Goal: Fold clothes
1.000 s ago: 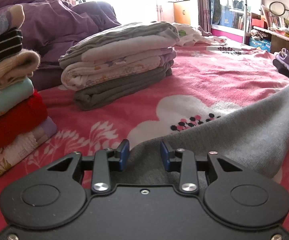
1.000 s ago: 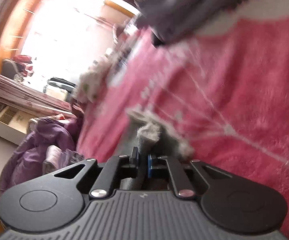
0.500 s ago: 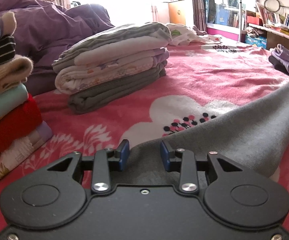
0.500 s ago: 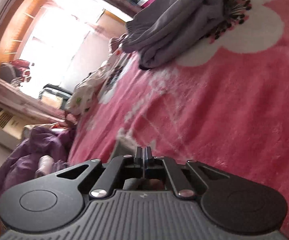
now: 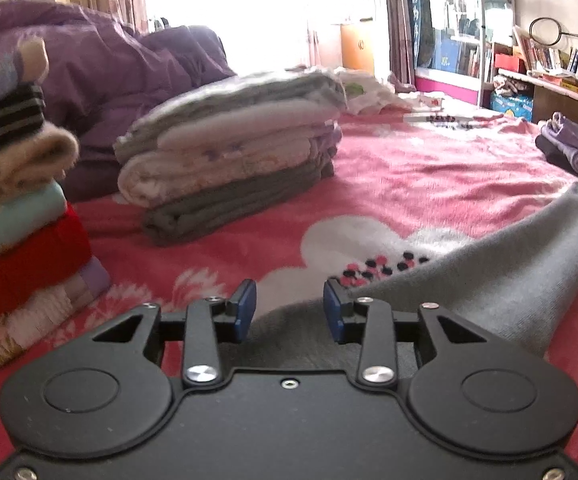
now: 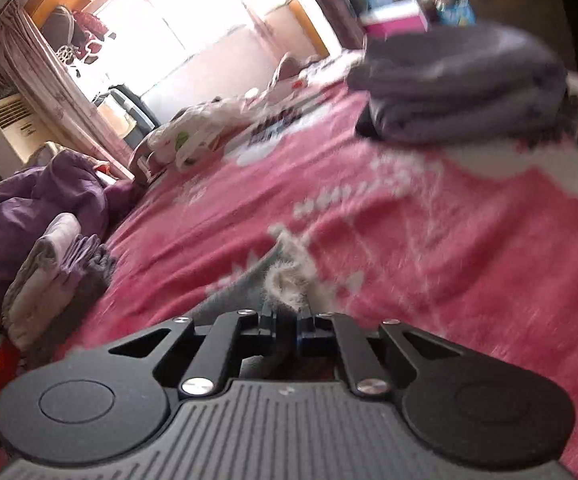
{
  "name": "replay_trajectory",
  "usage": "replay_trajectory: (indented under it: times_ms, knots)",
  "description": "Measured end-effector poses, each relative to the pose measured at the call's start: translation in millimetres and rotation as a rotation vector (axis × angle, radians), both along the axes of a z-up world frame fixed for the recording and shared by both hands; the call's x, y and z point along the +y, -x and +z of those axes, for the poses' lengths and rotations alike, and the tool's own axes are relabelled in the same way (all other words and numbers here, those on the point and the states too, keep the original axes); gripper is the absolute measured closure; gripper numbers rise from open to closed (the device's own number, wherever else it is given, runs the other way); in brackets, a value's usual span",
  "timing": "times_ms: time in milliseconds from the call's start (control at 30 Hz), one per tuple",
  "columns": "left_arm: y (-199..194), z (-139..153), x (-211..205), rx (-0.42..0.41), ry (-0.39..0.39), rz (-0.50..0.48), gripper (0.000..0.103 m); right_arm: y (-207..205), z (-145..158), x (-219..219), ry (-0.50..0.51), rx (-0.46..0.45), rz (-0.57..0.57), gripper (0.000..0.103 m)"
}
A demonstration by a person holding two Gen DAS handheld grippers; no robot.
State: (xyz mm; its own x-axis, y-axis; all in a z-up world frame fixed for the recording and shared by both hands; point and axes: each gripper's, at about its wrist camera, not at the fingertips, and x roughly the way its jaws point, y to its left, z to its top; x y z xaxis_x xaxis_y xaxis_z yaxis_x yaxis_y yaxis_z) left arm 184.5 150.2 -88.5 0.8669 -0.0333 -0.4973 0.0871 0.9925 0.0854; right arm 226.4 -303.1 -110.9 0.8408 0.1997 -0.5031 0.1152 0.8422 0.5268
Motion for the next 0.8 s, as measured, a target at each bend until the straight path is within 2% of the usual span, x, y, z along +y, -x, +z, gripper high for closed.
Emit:
replay_trajectory:
  times_ms: [100, 167, 233, 333, 400, 467, 533, 600, 667, 733, 800]
  knots:
    - [7.1, 8.1, -1.9, -0.045, 0.011, -0.029, 0.068, -5.6, -9.6, -0.3, 0.027, 0.055, 0.012, 0.093]
    - [12.8, 11.8, -7.1, -0.067, 0.012, -0.072, 0.068, -1.7, -11.8, -3.1, 0.029, 0.056, 0.014, 0.091]
    - [17.4, 14.5, -15.5, -0.074, 0.033, -0.138, 0.067, 7.0, -4.3, -6.3, 0.047, 0.028, -0.019, 0.077]
    - [19.1, 10.2, -37.8, -0.042, 0.068, -0.231, 0.067, 19.0, 10.7, -3.0, 0.102, -0.027, -0.055, 0.076]
    - [18.2, 3.7, -56.2, -0.012, 0.077, -0.283, 0.067, 27.1, 21.5, 9.8, 0.172, -0.075, -0.02, 0.076]
    - [16.7, -2.5, -74.6, 0.012, 0.094, -0.316, 0.065, 32.4, 28.4, 32.7, 0.215, -0.108, 0.063, 0.076]
    - [16.0, -8.3, -89.0, 0.025, 0.089, -0.327, 0.059, 34.7, 31.3, 62.5, 0.245, -0.128, 0.17, 0.074]
    - [13.4, -15.7, -102.9, 0.041, 0.061, -0.325, 0.058, 36.0, 29.3, 98.3, 0.27, -0.133, 0.295, 0.071]
    - [5.6, -27.9, -107.8, 0.099, 0.059, -0.3, 0.058, 36.7, 24.5, 133.3, 0.295, -0.144, 0.399, 0.071]
    - [1.1, -34.9, -104.9, 0.119, 0.085, -0.28, 0.058, 36.5, 19.1, 157.7, 0.31, -0.146, 0.456, 0.071]
    - [0.5, -29.9, -98.6, 0.118, 0.112, -0.276, 0.058, 35.4, 11.1, 177.7, 0.331, -0.13, 0.492, 0.071]
